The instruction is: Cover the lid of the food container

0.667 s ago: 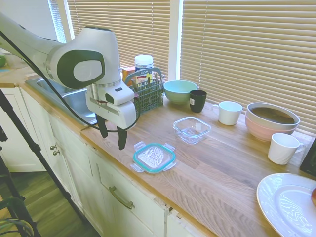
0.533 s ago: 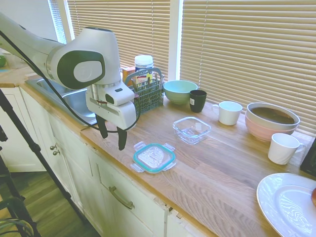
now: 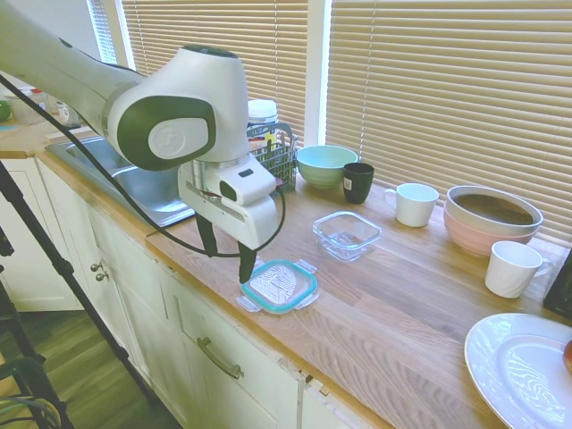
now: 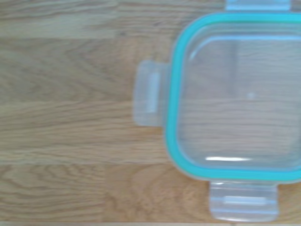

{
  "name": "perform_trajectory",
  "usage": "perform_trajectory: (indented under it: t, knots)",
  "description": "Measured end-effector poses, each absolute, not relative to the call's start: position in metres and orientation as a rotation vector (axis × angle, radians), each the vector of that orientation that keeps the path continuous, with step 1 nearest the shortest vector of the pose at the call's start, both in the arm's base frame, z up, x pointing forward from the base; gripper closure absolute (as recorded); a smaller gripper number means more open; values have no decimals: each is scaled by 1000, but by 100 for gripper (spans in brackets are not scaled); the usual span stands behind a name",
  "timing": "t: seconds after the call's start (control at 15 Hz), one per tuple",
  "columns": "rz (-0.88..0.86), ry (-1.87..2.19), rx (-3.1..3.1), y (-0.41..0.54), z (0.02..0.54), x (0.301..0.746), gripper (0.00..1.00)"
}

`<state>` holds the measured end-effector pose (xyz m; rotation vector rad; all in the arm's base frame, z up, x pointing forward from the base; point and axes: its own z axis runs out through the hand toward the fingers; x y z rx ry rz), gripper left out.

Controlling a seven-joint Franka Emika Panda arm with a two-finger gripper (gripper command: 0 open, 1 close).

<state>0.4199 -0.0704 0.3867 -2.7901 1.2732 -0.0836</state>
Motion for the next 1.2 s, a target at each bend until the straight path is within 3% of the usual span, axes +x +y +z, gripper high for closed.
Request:
perform_trajectory:
  t: [0.6,1.2]
  knots:
    - [-25,1234,-2645,-178,353,455,0]
    - [8,1128,-2563,-184,318,475,0]
